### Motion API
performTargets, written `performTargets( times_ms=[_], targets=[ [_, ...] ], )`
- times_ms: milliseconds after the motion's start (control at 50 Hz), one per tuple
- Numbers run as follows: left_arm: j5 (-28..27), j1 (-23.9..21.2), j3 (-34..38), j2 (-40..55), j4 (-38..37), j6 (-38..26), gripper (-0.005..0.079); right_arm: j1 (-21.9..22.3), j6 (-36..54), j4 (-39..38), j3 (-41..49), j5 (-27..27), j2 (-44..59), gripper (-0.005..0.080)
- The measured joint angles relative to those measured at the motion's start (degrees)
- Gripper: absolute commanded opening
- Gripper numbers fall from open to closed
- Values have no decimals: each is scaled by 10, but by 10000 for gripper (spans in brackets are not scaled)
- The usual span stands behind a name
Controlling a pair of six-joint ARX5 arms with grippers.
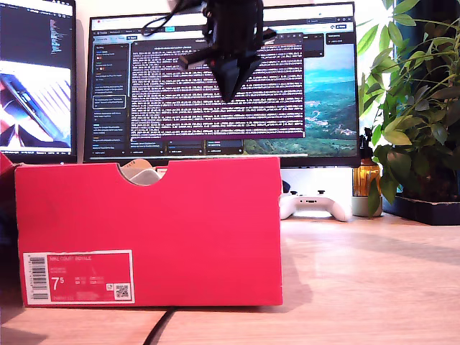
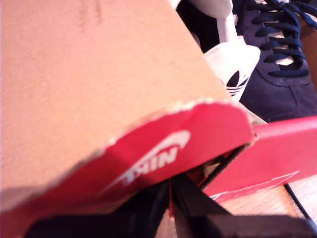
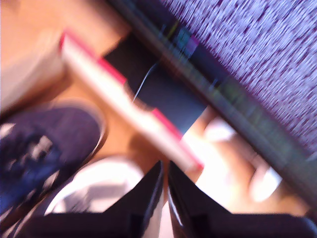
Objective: Pack the blue shoes by picking the first shoe and placing it inside the red shoebox, left side, then picking and rotating the second shoe and placing it in the shoebox
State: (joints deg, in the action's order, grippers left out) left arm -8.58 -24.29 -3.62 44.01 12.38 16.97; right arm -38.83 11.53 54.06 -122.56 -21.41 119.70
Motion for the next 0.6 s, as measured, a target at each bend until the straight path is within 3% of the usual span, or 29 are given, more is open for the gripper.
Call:
performTargets(
  times_ms=[400,600],
  targets=[
    [-25,-1,0,0,-22,0,-19,12,-43,9,0,30,0,-8],
    [-23,-14,0,-31,-43,0,-19,47,-64,15,0,47,-10,-8]
  ],
)
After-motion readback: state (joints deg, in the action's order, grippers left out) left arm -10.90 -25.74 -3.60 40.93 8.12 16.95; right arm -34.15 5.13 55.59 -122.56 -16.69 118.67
